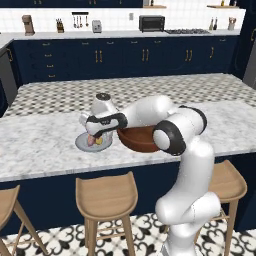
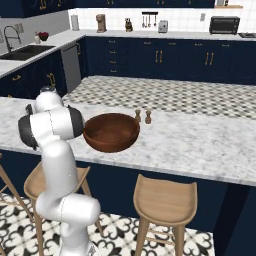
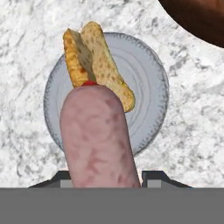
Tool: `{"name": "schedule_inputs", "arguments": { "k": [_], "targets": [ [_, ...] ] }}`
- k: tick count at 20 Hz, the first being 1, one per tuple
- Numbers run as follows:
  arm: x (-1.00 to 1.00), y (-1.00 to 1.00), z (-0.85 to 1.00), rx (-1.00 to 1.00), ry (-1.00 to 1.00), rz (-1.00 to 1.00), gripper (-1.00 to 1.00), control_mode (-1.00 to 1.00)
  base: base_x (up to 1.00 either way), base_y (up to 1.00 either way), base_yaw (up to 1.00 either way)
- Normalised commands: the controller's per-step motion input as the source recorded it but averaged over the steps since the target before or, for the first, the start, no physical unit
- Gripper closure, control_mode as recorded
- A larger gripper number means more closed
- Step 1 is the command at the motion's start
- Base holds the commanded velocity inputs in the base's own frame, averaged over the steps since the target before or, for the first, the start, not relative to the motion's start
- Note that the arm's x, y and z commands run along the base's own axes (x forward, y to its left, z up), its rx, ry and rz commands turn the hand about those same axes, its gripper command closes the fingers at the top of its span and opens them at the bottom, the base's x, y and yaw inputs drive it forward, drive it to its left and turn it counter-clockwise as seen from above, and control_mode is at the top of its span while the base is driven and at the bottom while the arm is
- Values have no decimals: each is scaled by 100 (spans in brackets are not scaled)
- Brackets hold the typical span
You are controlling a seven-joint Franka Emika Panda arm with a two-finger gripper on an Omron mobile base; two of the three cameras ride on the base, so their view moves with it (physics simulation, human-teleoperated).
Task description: Place one bun and one sausage from the bowl on each plate.
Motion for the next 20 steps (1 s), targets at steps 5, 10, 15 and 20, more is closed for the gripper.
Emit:
{"name": "schedule_inputs", "arguments": {
  "k": [5, 10, 15, 20],
  "targets": [
    [14, 41, -19, -12, 1, 4, 100, -100, 0, 0, 0],
    [23, 7, -57, -14, 0, 10, 100, -100, 0, 0, 0],
    [78, -9, -15, 0, 0, 1, 100, -100, 0, 0, 0],
    [75, -24, -27, 0, 0, 3, -100, -100, 0, 0, 0]
  ]
}}
